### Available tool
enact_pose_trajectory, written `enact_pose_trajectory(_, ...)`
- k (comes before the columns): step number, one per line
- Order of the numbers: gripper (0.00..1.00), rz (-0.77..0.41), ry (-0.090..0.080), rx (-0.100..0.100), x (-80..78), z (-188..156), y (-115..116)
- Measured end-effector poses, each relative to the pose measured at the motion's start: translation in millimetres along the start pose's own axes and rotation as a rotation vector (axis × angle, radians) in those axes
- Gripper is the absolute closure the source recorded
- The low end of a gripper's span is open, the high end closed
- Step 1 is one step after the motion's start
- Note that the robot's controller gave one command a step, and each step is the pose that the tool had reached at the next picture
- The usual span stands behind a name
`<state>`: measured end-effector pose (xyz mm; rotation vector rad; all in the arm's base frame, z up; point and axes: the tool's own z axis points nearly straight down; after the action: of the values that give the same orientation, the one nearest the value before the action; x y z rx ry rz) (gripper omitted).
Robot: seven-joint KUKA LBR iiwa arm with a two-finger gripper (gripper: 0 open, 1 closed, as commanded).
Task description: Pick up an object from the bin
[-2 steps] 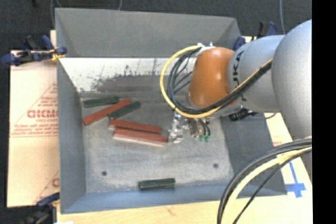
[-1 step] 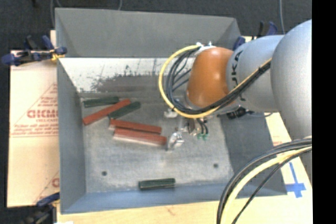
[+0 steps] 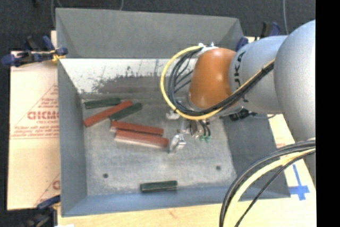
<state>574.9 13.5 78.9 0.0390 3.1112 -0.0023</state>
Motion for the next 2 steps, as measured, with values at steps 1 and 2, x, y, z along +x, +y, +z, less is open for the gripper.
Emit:
enact_pose_trajectory(1,1.00,-0.037,0.017,0.003,-11.1,-2.3,46.5)
enact_pose_trajectory(2,1.00,-0.037,0.017,0.004,-11.1,-2.4,46.6)
